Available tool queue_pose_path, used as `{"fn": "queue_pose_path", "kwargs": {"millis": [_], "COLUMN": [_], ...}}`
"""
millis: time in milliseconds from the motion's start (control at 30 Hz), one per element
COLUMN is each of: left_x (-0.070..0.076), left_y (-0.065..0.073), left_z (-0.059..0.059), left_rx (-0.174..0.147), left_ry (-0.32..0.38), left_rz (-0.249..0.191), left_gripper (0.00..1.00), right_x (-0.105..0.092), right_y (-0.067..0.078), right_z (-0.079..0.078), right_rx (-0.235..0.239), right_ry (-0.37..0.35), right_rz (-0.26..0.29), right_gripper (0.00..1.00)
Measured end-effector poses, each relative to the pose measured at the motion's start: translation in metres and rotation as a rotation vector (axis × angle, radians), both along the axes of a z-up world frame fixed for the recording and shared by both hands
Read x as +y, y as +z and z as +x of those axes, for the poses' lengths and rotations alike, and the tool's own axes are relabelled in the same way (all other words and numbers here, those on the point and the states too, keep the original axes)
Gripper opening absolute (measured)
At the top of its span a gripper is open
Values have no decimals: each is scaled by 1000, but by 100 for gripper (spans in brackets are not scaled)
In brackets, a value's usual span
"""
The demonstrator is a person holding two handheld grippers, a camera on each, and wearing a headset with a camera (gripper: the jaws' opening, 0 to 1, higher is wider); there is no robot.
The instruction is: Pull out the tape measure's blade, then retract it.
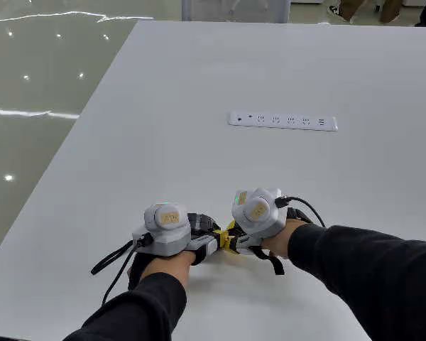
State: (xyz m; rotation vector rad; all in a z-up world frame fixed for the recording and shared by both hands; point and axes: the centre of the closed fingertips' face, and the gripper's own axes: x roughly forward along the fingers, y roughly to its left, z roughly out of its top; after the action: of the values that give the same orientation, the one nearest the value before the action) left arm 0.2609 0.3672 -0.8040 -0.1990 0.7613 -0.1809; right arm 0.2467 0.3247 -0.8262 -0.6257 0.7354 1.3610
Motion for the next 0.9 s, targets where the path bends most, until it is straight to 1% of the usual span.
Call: {"fn": "queue_pose_path", "kwargs": {"millis": [33, 67, 100, 133, 167, 200, 233, 267, 300, 333, 367, 400, 433, 467, 500, 533, 567, 600, 633, 667, 700, 733, 767, 800, 833, 867, 900], "left_x": [0, 0, -1, -1, -1, -1, -2, -4, -8, -14, -15, -14, -11, -8, -1, 8, 19, 23, 26, 34, 39, 46, 48, 52, 59, 65, 68], "left_y": [0, 0, 1, 1, 1, 1, 0, 0, 1, 5, 11, 15, 20, 22, 27, 29, 32, 37, 39, 44, 48, 57, 62, 64, 63, 63, 63], "left_z": [0, 0, 0, 0, 0, -1, -2, -5, -6, -7, -6, -6, -9, -11, -12, -13, -13, -17, -22, -26, -28, -31, -36, -41, -45, -48, -52], "left_rx": [-1, -2, -2, -7, -4, 3, 10, 16, 17, 8, -19, -46, -60, -68, -91, -115, -139, -152, -141, -145, -166, -211, -225, -226, -224, -222, -220], "left_ry": [-3, -6, -15, -31, -54, -53, -76, -127, -155, -186, -205, -224, -252, -256, -286, -296, -309, -336, -332, -330, -335, -347, -352, -350, -356, -369, -382], "left_rz": [3, 7, 13, 21, 34, 28, 33, 42, 27, -18, -37, -42, -42, -44, -30, 20, 88, 79, 42, 30, 31, 34, 5, -2, 14, 32, 34], "left_gripper": [64, 64, 65, 65, 65, 66, 66, 66, 71, 78, 85, 95, 99, 100, 100, 100, 100, 100, 100, 100, 100, 100, 100, 100, 100, 100, 100], "right_x": [0, -2, -2, -2, -4, -8, -13, -19, -23, -29, -35, -42, -53, -60, -71, -78, -85, -96, -105, -119, -129, -144, -154, -163, -177, -185, -192], "right_y": [0, 0, 0, 0, 2, 3, 4, 5, 7, 13, 15, 17, 19, 21, 24, 28, 34, 47, 54, 61, 64, 67, 69, 70, 72, 73, 74], "right_z": [0, 0, 0, -2, -6, -5, -5, -4, -4, -3, -3, -3, -5, -7, -9, -11, -13, -13, -15, -22, -27, -35, -42, -47, -54, -58, -63], "right_rx": [3, 17, 27, 51, 86, 65, 50, 42, 44, 46, 45, 41, 32, 26, 21, 31, 56, 55, 43, 22, 6, -31, -42, -45, -65, -86, -97], "right_ry": [-7, -34, -57, -89, -121, -107, -110, -127, -144, -176, -196, -205, -220, -226, -242, -266, -320, -390, -414, -423, -422, -418, -419, -431, -452, -458, -461], "right_rz": [-3, -5, 6, 24, 49, 45, 43, 43, 50, 81, 91, 89, 86, 90, 96, 113, 142, 198, 220, 225, 220, 208, 201, 195, 186, 180, 175], "right_gripper": [13, 13, 13, 13, 14, 14, 15, 16, 17, 18, 19, 21, 24, 26, 28, 29, 30, 31, 32, 33, 34, 35, 36, 38, 40, 42, 45]}}
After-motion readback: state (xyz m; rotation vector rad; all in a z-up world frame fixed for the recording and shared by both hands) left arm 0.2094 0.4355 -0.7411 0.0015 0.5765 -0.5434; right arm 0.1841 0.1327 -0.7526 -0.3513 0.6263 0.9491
